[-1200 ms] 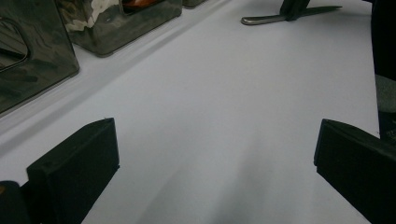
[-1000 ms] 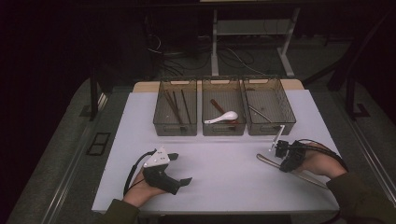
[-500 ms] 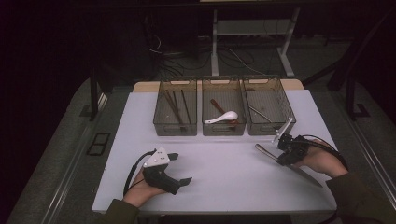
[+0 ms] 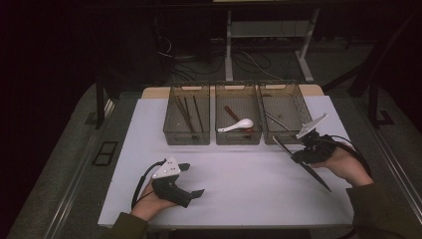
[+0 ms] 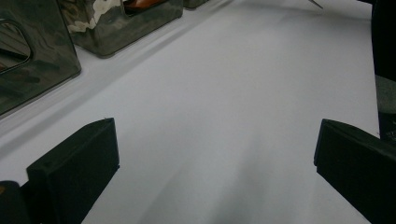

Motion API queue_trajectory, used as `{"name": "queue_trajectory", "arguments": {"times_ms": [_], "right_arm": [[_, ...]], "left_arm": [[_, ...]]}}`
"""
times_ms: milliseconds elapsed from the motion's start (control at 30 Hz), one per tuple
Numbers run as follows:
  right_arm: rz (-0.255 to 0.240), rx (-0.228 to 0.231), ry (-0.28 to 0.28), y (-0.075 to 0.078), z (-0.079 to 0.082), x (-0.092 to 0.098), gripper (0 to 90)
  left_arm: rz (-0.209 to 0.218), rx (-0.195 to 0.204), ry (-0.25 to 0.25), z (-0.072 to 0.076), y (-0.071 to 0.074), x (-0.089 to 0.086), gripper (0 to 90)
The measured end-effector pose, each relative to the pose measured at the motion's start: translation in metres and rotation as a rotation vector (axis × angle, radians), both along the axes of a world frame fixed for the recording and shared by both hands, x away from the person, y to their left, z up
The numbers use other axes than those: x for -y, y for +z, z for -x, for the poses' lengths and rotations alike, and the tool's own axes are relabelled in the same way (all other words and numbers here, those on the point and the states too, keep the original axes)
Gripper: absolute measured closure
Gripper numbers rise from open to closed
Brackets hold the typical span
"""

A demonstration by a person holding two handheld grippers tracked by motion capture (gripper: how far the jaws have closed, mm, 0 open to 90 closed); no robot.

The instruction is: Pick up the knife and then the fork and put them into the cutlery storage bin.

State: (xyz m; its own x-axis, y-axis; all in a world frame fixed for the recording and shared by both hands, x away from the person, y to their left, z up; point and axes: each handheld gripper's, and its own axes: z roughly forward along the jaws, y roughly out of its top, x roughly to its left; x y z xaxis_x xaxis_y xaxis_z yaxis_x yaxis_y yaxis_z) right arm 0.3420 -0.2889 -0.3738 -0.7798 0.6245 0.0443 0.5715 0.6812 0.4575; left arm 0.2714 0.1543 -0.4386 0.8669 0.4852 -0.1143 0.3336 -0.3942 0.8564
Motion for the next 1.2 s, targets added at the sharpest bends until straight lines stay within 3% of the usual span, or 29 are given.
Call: {"name": "queue_trajectory", "arguments": {"times_ms": [167,467,700,933,1200], "right_arm": [[-0.103,0.054,-0.051,0.008,-0.003,0.009,79.5],[-0.211,0.129,-0.112,0.017,-0.007,0.019,79.5],[-0.344,0.19,-0.175,0.016,-0.01,0.031,79.5],[-0.401,0.228,-0.204,0.008,-0.013,0.036,79.5],[-0.458,0.29,-0.23,0.013,-0.017,0.042,79.5]], "left_arm": [[-0.001,0.001,-0.001,0.0,0.0,0.0,0.0],[-0.001,0.003,0.001,0.0,0.0,0.0,0.0],[0.006,0.003,0.002,0.0,0.001,-0.001,0.0],[0.008,0.008,0.0,0.0,0.001,-0.001,0.0],[0.011,0.003,0.002,0.0,0.001,-0.001,0.0]]}}
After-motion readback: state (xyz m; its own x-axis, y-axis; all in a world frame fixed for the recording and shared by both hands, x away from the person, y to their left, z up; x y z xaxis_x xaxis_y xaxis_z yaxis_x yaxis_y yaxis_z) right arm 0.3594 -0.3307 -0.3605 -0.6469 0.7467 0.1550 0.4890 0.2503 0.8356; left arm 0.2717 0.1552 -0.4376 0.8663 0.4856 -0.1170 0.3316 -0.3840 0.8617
